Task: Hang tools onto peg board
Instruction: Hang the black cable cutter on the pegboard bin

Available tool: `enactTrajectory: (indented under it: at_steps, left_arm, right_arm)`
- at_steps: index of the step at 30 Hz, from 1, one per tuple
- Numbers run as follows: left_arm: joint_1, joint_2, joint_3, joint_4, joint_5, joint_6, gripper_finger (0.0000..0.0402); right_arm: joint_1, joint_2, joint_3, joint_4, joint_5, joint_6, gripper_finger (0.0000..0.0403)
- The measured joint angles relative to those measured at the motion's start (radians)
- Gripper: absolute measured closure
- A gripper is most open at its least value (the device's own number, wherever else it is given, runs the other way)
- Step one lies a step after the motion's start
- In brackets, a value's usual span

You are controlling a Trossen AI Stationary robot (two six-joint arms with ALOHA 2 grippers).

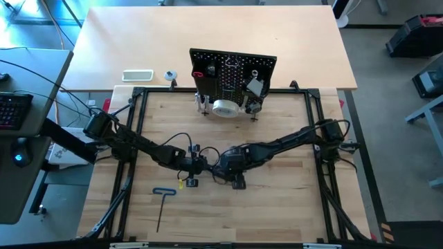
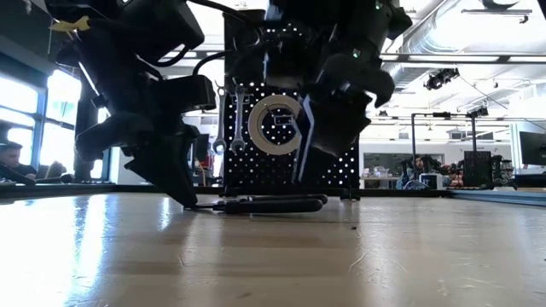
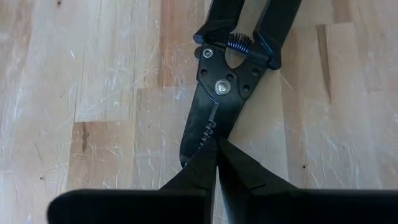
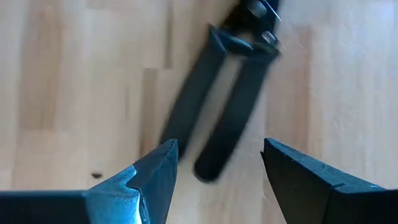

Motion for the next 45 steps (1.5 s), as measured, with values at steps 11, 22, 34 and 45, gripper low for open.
enactTrajectory:
  at_steps: [11,22,34,45]
  left_arm:
    - [0.000,0.002,-0.003,0.021,0.006,-0.001,0.0394]
    - [-0.001,0.002,-0.005,0.038,0.001,-0.020,0.0394]
    - [-0.001,0.004,-0.005,0.042,-0.017,-0.049,0.0394]
    - [-0.006,0.005,-0.004,0.051,-0.061,-0.089,0.0398]
  right_arm:
    - [-0.005,0.000,-0.041,0.042,-0.023,0.138,0.0171]
    - [-0.026,-0.005,-0.160,0.212,-0.085,0.264,0.0170]
    - [-0.008,-0.001,-0.172,0.312,-0.125,0.284,0.0169]
    - [-0.011,0.002,-0.172,0.365,-0.121,0.315,0.0267]
